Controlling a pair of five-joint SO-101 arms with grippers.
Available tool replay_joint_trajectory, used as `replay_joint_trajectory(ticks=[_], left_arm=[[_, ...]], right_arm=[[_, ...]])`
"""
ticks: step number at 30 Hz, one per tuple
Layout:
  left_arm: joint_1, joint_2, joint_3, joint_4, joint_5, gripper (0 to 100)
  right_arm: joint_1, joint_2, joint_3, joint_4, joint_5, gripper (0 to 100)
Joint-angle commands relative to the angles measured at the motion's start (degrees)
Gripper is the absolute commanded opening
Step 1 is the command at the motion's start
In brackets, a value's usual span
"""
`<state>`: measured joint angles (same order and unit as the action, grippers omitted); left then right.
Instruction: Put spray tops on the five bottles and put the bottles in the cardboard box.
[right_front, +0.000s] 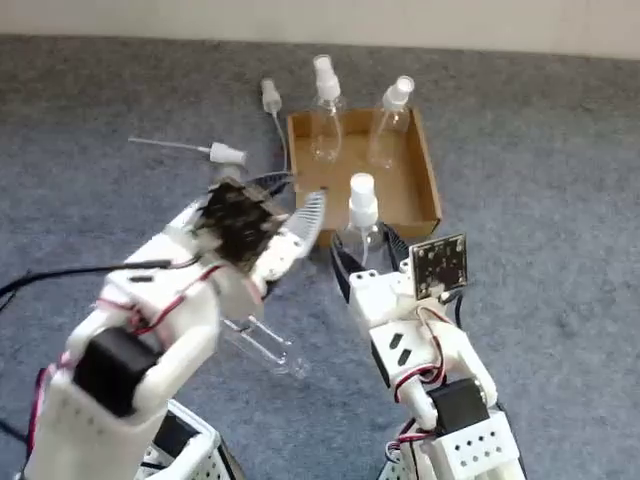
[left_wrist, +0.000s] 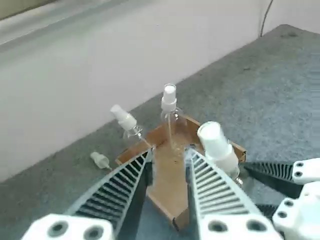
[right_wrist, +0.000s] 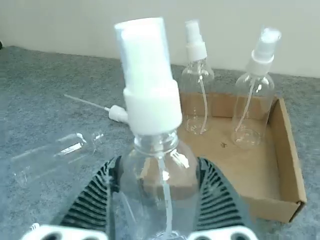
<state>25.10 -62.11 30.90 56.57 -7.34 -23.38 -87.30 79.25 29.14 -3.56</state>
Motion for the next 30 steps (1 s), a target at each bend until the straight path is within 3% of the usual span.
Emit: replay_joint_trajectory(ticks=[1, 7, 14, 21, 30], left_arm=[[-5.14, -4.35, 4.0, 3.25, -0.35, 12], [-12.26, -9.19, 21.23, 0.88, -0.09, 24], [-12.18, -16.48, 33.98, -8.09, 0.09, 26], [-12.53, -19.12, 37.41, -8.88, 0.09, 25], [-15.08, -19.12, 41.71, -16.53, -0.18, 25]], right_arm=[[0.75, 8.4, -10.33, -1.63, -0.26, 0.3], [0.31, 33.19, -30.73, -1.54, -0.79, 0.3], [-5.49, 52.79, -50.07, 5.67, -5.36, 0.3], [-12.88, 57.45, -57.19, 14.2, -5.27, 0.5], [-13.76, 50.68, -57.19, 25.27, -5.01, 0.6]])
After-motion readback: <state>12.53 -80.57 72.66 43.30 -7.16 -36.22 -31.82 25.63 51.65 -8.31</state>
